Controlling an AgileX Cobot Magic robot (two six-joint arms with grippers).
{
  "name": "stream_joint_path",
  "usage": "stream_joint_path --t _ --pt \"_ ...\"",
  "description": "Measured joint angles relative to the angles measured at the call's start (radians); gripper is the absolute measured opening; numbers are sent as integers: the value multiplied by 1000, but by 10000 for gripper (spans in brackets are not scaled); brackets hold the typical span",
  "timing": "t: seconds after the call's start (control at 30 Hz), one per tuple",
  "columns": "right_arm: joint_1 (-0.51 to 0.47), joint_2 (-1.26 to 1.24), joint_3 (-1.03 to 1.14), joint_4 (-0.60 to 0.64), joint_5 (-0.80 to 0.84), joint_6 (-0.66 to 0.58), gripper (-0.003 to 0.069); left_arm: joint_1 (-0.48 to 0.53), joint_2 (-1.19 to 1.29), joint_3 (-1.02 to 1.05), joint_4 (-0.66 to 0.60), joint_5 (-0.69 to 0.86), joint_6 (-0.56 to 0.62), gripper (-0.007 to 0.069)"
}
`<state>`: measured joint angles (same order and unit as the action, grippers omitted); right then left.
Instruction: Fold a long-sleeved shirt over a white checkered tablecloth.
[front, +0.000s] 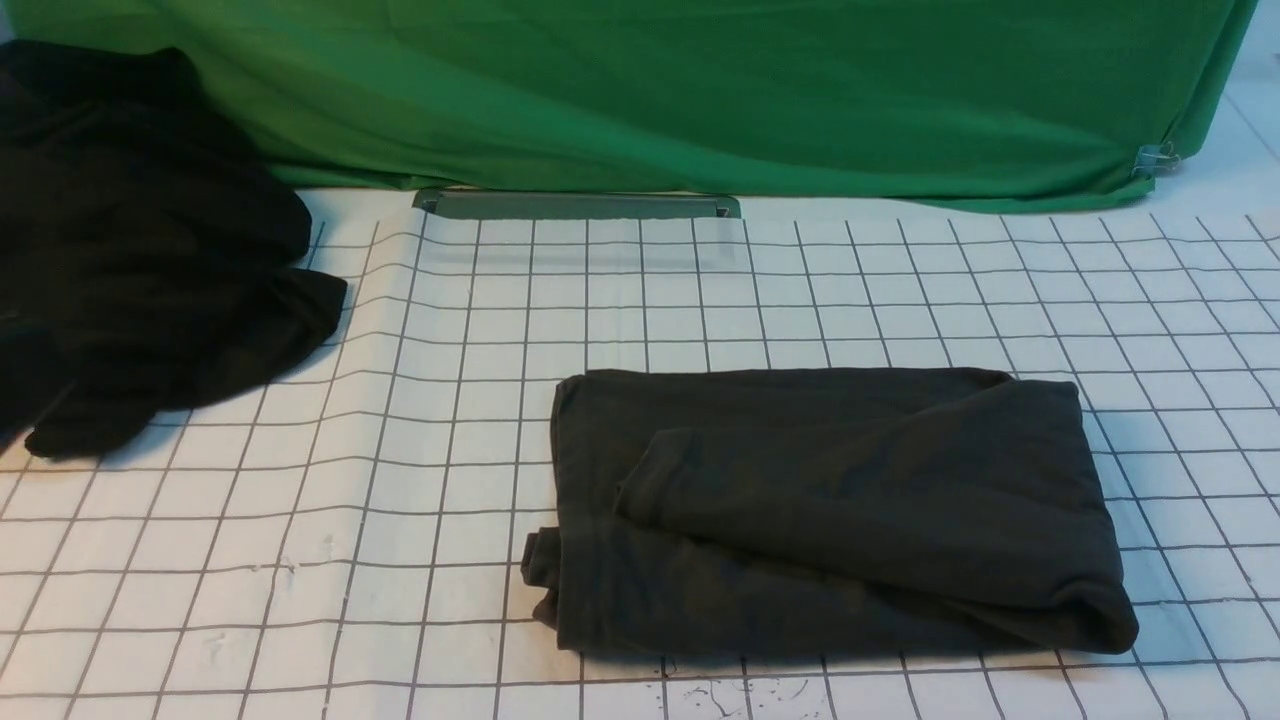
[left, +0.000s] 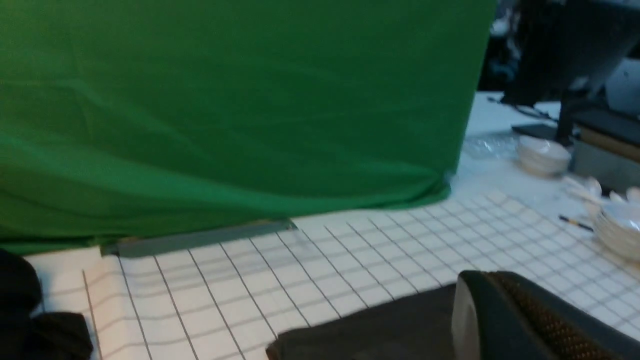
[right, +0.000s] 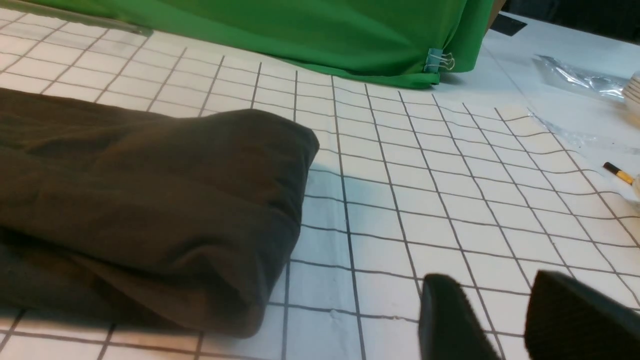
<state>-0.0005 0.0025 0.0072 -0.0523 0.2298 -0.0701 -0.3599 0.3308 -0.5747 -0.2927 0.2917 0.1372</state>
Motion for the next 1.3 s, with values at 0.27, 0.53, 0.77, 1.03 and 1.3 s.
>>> stream_joint_path --t 0.27,0.53,0.77,1.03,1.3 --pt "0 0 0 0 0 0 239 0 -5 149 21 -89 3 3" --pt "0 0 0 0 0 0 239 0 -4 266 36 -96 11 3" --pt "0 0 0 0 0 0 239 0 -4 302 51 -98 27 3" --pt "0 0 0 0 0 0 241 32 -130 370 89 -148 27 3" --pt "0 0 0 0 0 0 242 246 -300 563 208 -297 -127 3"
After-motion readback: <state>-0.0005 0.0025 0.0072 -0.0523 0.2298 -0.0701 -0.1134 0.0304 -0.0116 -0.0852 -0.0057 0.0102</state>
